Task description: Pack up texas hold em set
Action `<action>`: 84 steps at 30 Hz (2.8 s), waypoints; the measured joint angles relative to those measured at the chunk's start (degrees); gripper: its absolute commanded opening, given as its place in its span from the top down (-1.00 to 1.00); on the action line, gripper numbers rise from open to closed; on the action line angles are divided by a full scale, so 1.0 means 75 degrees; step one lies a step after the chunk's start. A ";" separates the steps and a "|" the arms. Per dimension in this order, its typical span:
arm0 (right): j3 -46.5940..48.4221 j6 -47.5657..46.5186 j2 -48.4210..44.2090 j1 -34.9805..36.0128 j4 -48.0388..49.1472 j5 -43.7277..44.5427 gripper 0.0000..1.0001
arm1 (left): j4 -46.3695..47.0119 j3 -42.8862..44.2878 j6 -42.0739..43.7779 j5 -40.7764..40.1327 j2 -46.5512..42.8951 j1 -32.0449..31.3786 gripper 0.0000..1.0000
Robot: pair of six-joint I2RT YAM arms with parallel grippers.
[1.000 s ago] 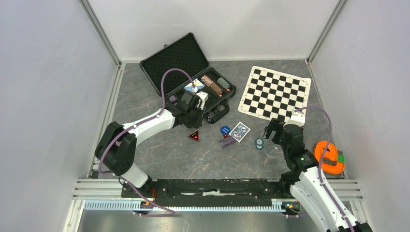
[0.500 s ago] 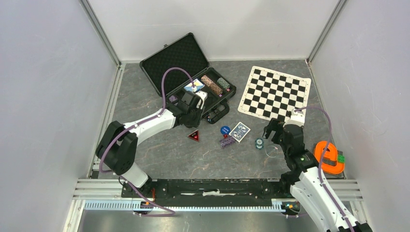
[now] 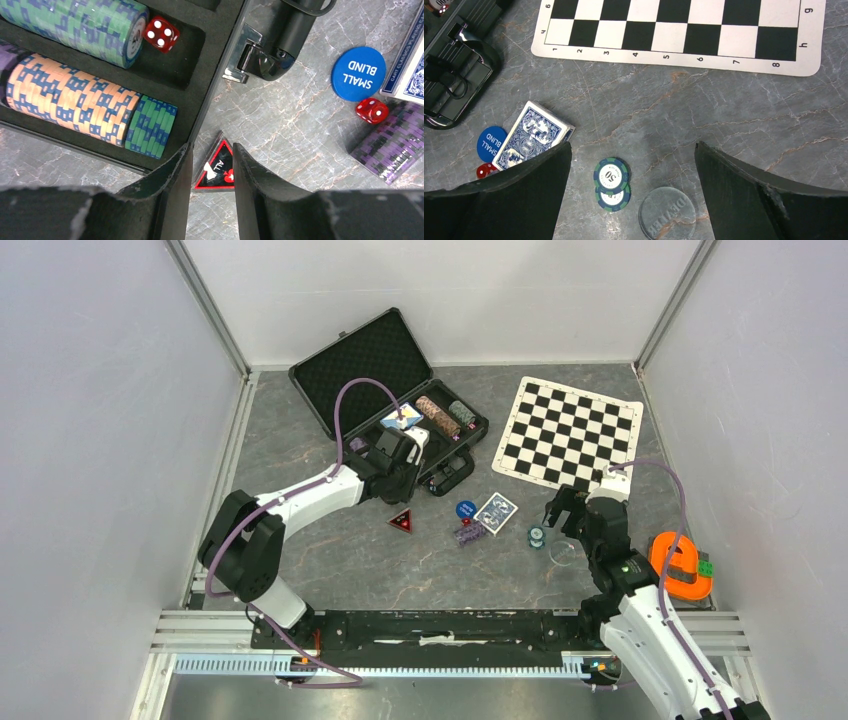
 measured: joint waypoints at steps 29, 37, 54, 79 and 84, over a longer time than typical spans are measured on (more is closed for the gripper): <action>0.0000 0.0061 -0.0070 0.0000 -0.0003 -0.0195 -0.98 | -0.0070 0.0361 0.0323 -0.0708 0.0481 -0.0070 0.08; 0.0000 0.0052 -0.0055 0.0000 -0.0009 -0.0195 -0.98 | -0.0061 0.0417 0.0530 -0.1075 0.0627 -0.0172 0.03; 0.0000 0.0052 0.0029 0.0000 -0.0009 -0.0254 -0.98 | -0.0090 0.0417 0.0790 -0.1725 0.1029 -0.0367 -0.16; 0.1291 -0.0851 0.2865 0.0854 -0.1276 -0.0659 -0.76 | -0.0125 0.0414 0.0691 -0.1244 0.0213 -0.0358 -0.17; 0.1294 -0.0889 0.3369 0.1259 -0.1288 -0.0647 -0.70 | -0.0233 0.0414 0.0670 -0.0906 0.0195 -0.0344 -0.17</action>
